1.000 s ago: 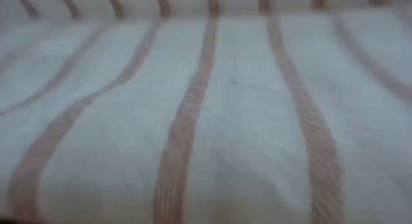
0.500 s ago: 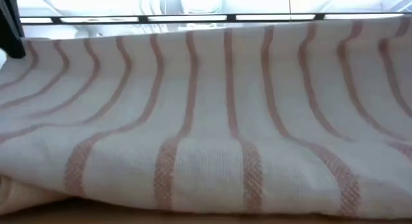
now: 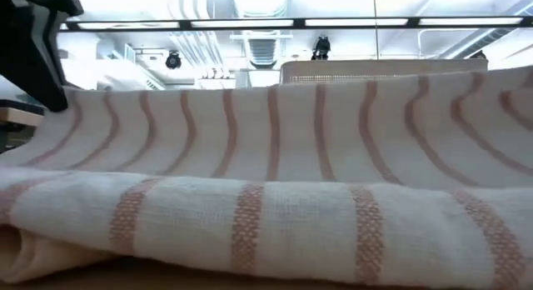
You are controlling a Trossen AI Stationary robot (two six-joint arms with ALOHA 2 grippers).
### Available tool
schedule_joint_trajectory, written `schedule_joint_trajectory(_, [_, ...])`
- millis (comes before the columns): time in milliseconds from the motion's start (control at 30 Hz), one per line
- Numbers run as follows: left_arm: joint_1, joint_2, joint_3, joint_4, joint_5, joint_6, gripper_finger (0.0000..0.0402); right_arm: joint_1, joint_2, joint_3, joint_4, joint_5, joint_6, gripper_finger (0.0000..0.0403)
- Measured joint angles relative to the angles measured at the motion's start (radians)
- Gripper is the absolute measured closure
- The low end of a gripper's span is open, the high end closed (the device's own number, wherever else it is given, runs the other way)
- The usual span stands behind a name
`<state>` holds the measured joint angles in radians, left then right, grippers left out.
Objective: Fold towel
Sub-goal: Fold the white kitchen towel
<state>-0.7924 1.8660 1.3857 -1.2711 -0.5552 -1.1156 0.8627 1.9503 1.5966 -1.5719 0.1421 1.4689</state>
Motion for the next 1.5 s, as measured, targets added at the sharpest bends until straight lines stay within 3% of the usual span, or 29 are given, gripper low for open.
schedule_joint_trajectory(200, [0.011,0.000,-0.008,0.022,0.000,0.005,0.0364,-0.007,0.000,-0.019,0.004,0.010,-0.048,0.0385])
schedule_joint_trajectory(467, [0.012,-0.001,-0.008,0.027,0.002,-0.017,0.0255,-0.019,0.000,-0.044,0.000,0.015,-0.034,0.0259])
schedule_joint_trajectory(667, [0.011,-0.005,-0.008,0.011,0.069,-0.038,0.0213,-0.011,-0.011,-0.050,0.002,0.018,-0.018,0.0196])
schedule_joint_trajectory(900, [-0.099,-0.005,-0.012,0.069,0.172,-0.168,0.0215,0.127,-0.022,-0.051,0.019,0.119,0.069,0.0180])
schedule_joint_trajectory(1000, [-0.181,-0.005,-0.012,0.182,0.169,-0.198,0.0226,0.220,-0.019,-0.066,0.150,0.180,0.020,0.0185])
schedule_joint_trajectory(1067, [-0.239,-0.005,-0.013,0.306,0.119,-0.193,0.0233,0.281,-0.011,-0.085,0.292,0.250,-0.004,0.0189])
schedule_joint_trajectory(1167, [-0.302,0.007,-0.020,0.495,-0.042,-0.140,0.0243,0.346,-0.006,-0.115,0.472,0.363,-0.039,0.0196])
schedule_joint_trajectory(1267, [-0.320,0.038,-0.020,0.590,-0.148,-0.081,0.0251,0.360,0.011,-0.130,0.565,0.406,-0.029,0.0201])
schedule_joint_trajectory(1500, [-0.279,0.112,-0.022,0.572,-0.160,-0.010,0.0259,0.335,0.082,-0.132,0.559,0.416,-0.074,0.0202])
